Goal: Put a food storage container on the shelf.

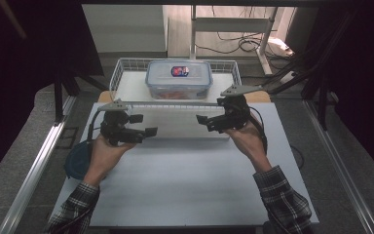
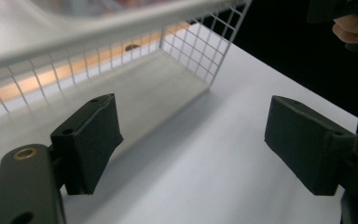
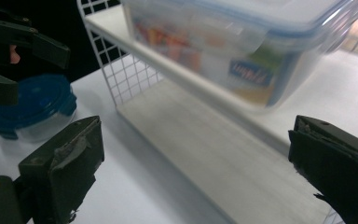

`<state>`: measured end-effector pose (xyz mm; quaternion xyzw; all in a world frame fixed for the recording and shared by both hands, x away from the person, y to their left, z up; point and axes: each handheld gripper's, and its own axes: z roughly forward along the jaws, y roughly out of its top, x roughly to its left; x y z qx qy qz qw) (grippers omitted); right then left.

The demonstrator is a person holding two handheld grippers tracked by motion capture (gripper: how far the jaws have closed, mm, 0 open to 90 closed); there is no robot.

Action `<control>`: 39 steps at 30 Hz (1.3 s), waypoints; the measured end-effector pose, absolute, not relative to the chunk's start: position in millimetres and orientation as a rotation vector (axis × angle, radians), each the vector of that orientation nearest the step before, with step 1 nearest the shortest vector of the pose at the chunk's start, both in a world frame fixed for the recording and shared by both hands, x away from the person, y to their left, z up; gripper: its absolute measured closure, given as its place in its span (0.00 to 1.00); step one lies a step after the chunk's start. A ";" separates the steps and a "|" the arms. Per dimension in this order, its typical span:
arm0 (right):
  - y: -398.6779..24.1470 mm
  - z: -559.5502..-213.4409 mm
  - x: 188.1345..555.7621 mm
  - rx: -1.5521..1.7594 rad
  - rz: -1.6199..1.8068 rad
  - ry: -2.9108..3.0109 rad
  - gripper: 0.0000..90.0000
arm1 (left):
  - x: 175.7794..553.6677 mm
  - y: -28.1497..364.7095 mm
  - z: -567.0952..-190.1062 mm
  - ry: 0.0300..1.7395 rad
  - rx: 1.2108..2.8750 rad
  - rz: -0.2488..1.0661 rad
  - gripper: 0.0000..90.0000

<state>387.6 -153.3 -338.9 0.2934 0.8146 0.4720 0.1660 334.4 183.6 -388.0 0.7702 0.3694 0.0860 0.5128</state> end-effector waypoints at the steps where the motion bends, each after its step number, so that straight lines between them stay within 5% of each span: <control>1: -153.0 -342.3 384.6 0.828 1.345 2.324 0.03 | 330.4 182.6 -392.5 0.885 1.851 0.200 0.18; 27: -165.3 -406.5 327.1 0.750 1.340 2.389 0.00 | 267.7 171.1 -461.3 0.760 1.872 0.125 0.04; 39: -171.8 -426.8 302.8 0.752 1.318 2.372 0.00 | 247.8 165.9 -481.8 0.778 1.945 0.257 0.02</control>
